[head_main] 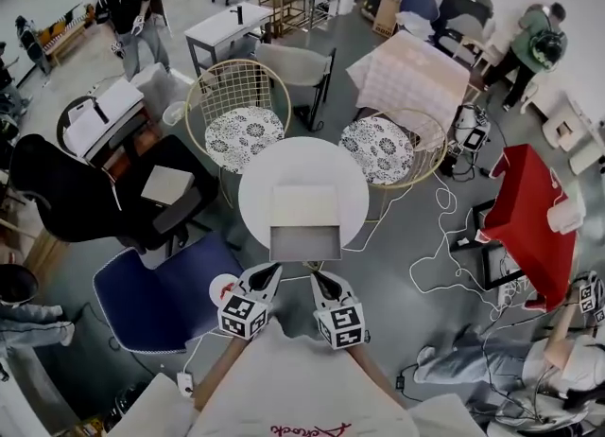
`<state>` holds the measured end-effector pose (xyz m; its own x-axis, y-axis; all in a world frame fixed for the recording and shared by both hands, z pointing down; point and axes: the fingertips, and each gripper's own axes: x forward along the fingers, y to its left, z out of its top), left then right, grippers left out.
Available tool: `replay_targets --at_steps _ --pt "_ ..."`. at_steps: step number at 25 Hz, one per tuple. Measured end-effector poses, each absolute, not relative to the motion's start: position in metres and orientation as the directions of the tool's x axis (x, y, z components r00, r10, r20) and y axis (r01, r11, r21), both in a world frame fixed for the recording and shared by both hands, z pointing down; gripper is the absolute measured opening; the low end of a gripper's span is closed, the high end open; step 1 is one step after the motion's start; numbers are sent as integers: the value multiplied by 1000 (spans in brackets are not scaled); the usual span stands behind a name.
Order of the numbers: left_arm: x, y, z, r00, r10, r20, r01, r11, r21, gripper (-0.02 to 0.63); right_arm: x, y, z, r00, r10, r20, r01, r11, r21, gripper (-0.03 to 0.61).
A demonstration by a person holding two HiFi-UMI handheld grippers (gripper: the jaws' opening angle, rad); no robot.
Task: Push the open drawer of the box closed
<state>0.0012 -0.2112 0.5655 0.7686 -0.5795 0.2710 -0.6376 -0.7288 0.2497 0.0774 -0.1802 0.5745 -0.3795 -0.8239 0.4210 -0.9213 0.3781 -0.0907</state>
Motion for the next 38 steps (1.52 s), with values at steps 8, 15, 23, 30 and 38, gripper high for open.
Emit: replay_targets --at_steps 8,15,23,30,38 --pt "10 -206 584 730 -601 325 -681 -684 263 12 92 -178 601 -441 -768 464 -895 412 -168 17" --pt "2 -193 611 726 -569 387 -683 -667 299 12 85 -164 652 -430 -694 578 -900 375 -220 20" --pt "-5 -175 645 719 -533 446 -689 -634 352 12 82 -152 711 -401 -624 671 -913 330 -238 20" --pt "-7 -172 660 705 -537 463 -704 -608 366 12 89 -162 752 -396 -588 705 -918 277 -285 138" --pt "-25 -158 675 683 -542 490 -727 -567 386 12 88 -202 794 -343 -586 734 -939 227 -258 144"
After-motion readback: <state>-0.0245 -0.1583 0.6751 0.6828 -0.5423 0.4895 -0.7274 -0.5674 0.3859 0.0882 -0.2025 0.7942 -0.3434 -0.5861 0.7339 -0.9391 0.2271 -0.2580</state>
